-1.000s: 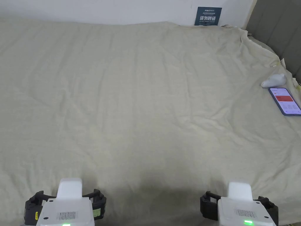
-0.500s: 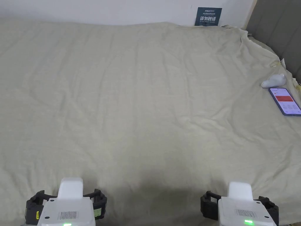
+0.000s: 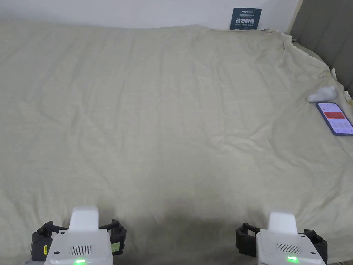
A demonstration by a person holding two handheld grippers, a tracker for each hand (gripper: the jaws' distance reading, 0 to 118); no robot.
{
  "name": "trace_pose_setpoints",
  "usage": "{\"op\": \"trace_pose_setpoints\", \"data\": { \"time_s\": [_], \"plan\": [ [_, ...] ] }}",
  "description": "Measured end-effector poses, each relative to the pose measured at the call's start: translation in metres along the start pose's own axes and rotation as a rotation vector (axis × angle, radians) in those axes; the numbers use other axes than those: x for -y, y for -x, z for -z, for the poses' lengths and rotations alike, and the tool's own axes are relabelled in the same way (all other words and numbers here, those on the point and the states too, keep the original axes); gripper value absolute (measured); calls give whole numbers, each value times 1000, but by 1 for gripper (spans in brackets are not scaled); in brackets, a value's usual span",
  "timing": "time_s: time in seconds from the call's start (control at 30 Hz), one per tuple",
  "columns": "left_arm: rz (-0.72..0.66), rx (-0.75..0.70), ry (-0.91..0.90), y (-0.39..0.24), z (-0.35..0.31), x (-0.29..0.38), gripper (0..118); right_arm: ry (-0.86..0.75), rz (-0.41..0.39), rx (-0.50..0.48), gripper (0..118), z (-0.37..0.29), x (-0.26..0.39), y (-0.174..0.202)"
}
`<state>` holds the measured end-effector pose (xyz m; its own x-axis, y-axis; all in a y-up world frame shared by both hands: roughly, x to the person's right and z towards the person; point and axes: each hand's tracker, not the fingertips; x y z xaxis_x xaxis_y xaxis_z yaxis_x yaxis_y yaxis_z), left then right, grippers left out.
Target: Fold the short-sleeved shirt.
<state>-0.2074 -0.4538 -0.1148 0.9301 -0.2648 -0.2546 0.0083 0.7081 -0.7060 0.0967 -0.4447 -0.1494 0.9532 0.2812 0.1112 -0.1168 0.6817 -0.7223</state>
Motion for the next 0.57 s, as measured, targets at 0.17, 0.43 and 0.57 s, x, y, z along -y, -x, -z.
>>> {"op": "trace_pose_setpoints", "data": {
  "time_s": [0.17,0.43,0.57],
  "plan": [
    [3,0,1,-1,0,0,118,0,-2,1,116,-1,0,0],
    [5,1,1,-1,0,0,118,2,-4,1,116,0,0,1],
    [8,1,2,-1,1,0,118,1,-6,1,116,0,0,1]
  ]
}}
